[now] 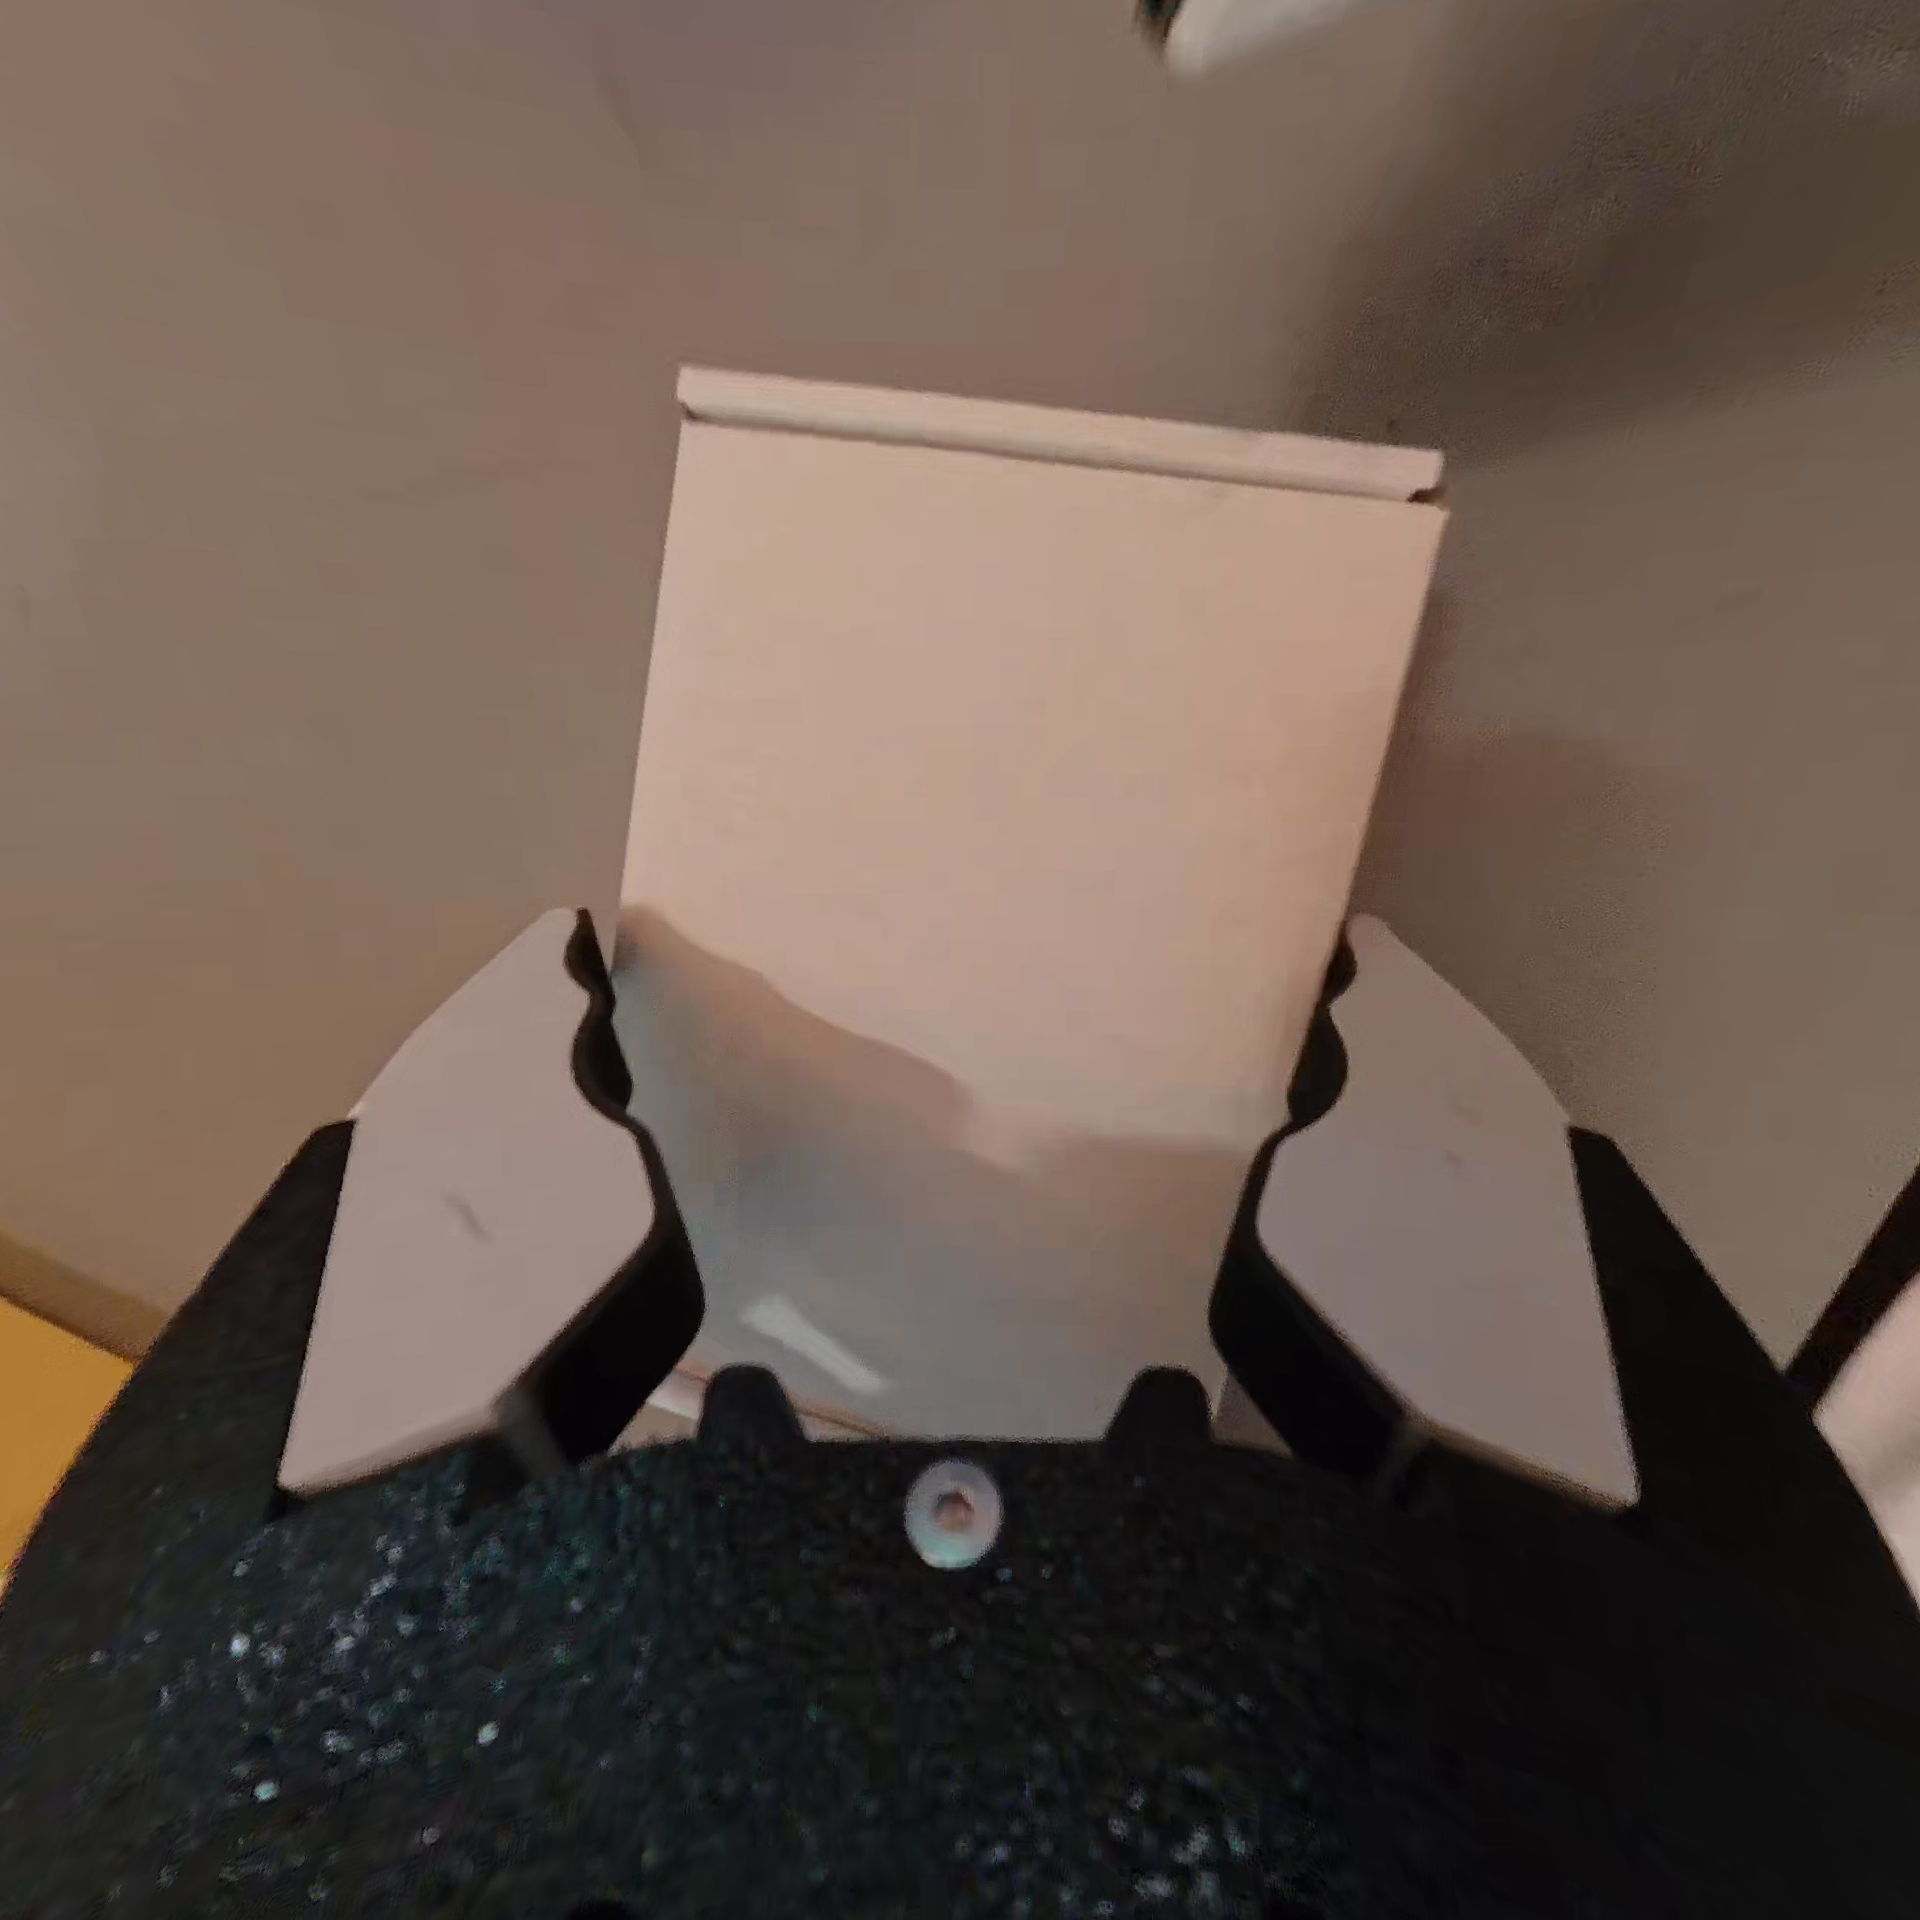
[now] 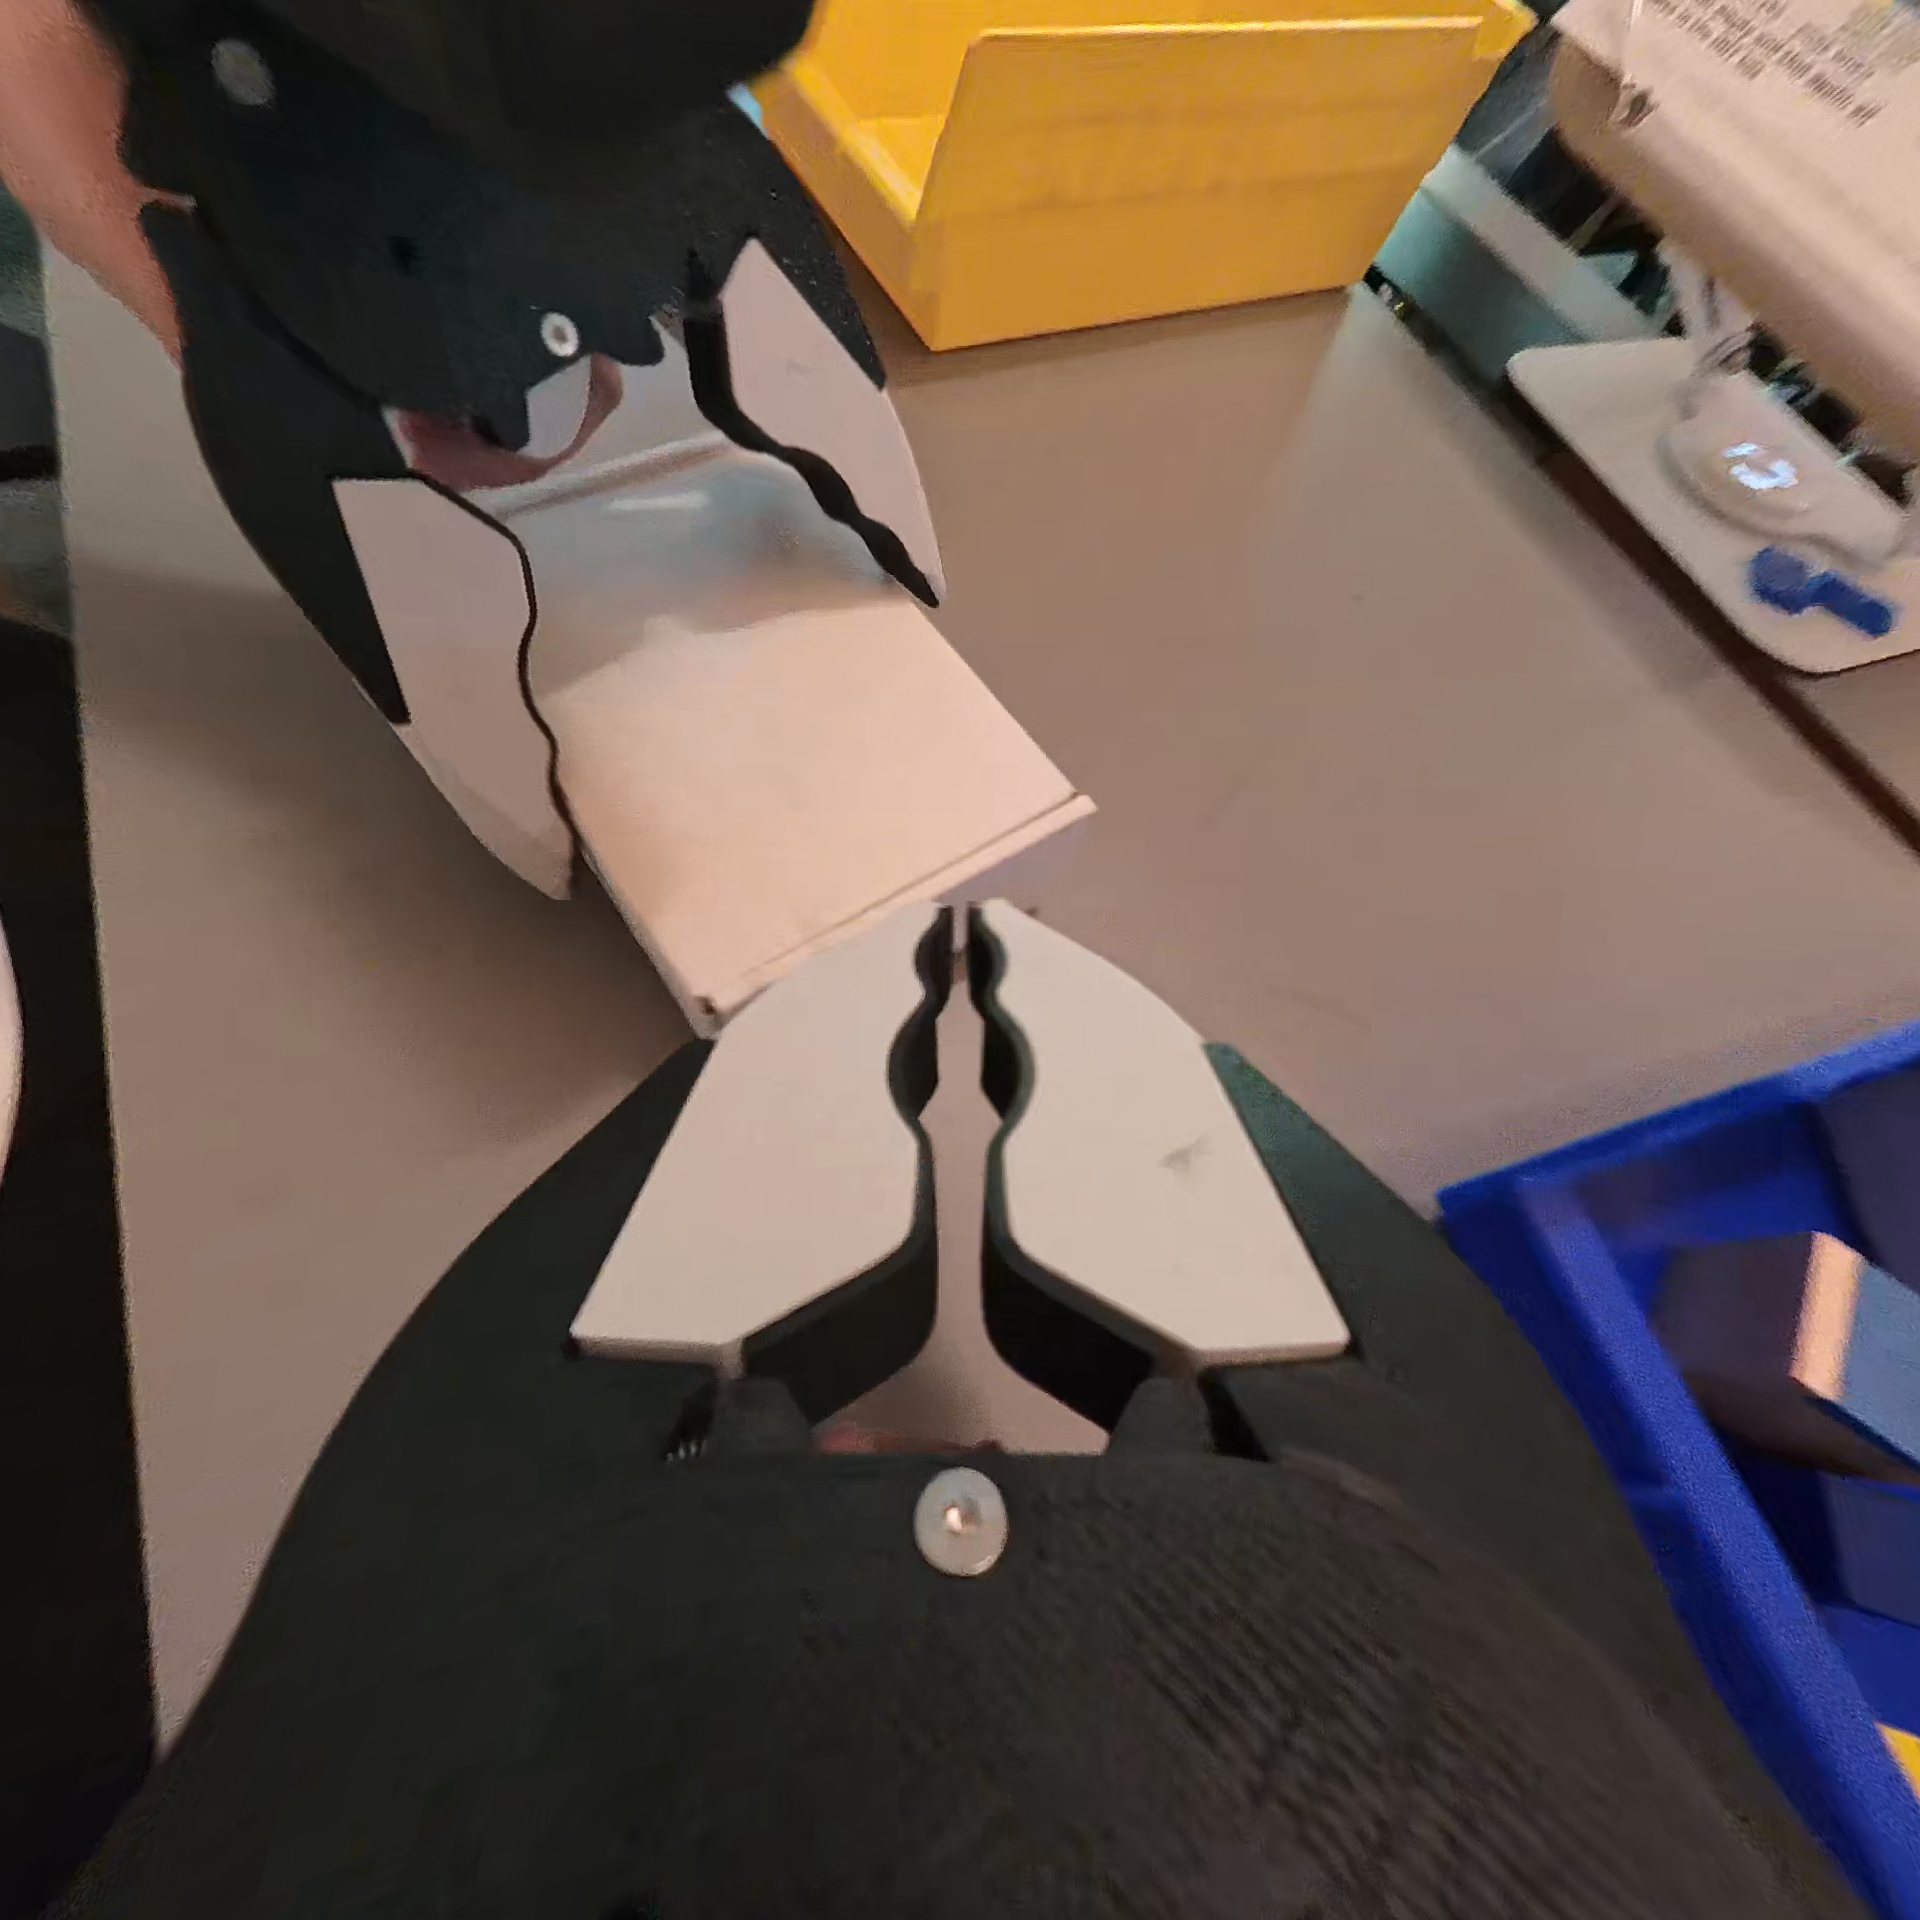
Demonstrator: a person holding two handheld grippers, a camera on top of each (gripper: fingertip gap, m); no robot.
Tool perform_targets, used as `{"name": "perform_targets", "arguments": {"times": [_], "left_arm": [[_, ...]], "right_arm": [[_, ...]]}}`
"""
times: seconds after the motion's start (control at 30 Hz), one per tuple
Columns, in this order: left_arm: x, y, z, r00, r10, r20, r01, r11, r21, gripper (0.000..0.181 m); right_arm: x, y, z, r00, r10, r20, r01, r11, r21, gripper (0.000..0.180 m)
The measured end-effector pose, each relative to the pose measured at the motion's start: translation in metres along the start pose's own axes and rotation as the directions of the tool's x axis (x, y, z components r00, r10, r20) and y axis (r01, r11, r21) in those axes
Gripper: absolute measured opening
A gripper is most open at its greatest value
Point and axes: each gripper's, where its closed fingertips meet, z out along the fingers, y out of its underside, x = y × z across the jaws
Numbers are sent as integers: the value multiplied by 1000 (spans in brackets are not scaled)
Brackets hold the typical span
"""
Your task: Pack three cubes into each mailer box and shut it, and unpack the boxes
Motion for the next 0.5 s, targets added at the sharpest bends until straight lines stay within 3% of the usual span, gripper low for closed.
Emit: {"name": "perform_targets", "arguments": {"times": [0.13, 0.2, 0.3, 0.4, 0.5], "left_arm": [[-10, -12, -36, 985, 9, 170, -40, 982, 183, 111], [-10, -16, -61, 983, -77, 165, 22, 950, 312, 83], [-8, -12, -93, 965, -262, -4, 232, 847, 478, 54], [-13, 2, -111, 913, -374, -160, 396, 727, 561, 12], [-21, 28, -105, 867, -458, -196, 486, 686, 542, 0]], "right_arm": [[-13, 1, 11, 990, 105, 99, -105, 994, -9, 0], [-13, 3, 13, 975, 183, 127, -182, 983, -17, 0], [-16, 3, 13, 915, 340, 217, -343, 939, -23, 0], [-18, 4, 15, 847, 448, 286, -457, 889, -37, 0], [-22, -6, 15, 812, 470, 345, -498, 867, -11, 0]]}}
